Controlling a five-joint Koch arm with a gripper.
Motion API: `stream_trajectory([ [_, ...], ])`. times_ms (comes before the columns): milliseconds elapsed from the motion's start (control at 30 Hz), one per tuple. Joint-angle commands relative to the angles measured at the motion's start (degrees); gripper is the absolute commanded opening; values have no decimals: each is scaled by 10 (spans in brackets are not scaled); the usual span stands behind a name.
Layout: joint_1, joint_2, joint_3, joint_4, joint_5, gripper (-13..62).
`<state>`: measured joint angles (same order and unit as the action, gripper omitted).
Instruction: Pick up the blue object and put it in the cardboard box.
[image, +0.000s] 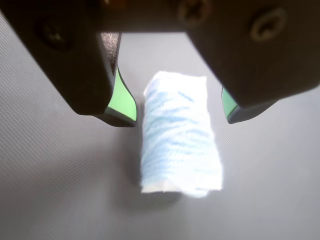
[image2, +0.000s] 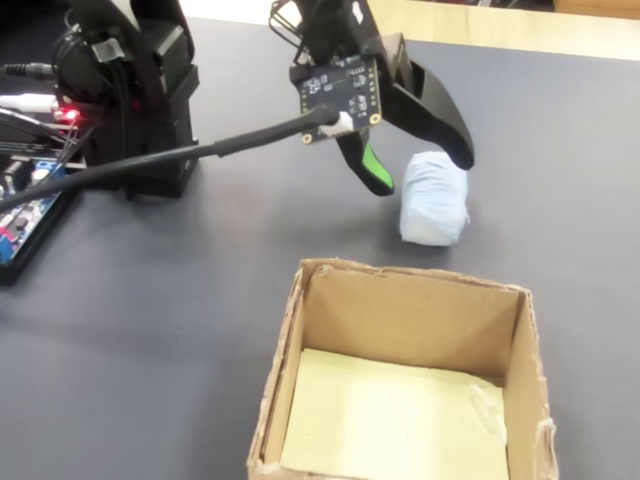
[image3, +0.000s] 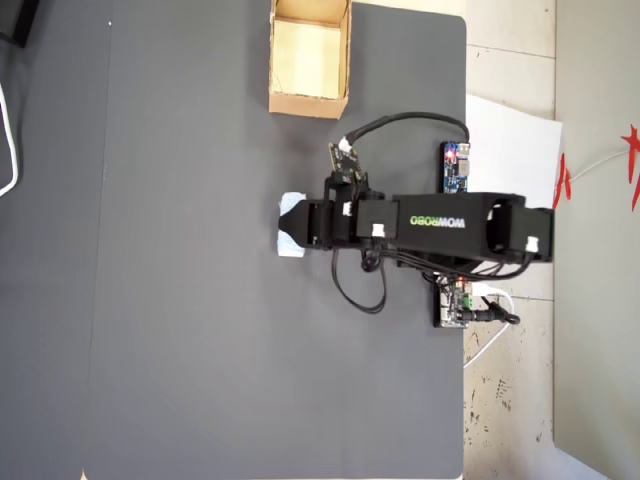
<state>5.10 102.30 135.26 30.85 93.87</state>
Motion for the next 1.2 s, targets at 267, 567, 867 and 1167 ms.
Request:
stream_trajectory([
  [267, 0, -83, -37, -4, 18, 326],
  [567, 6, -53, 33, -105, 19, 163],
  [867, 12, 30, 109, -268, 22, 154],
  [1167, 47, 178, 145, -323, 3, 155],
])
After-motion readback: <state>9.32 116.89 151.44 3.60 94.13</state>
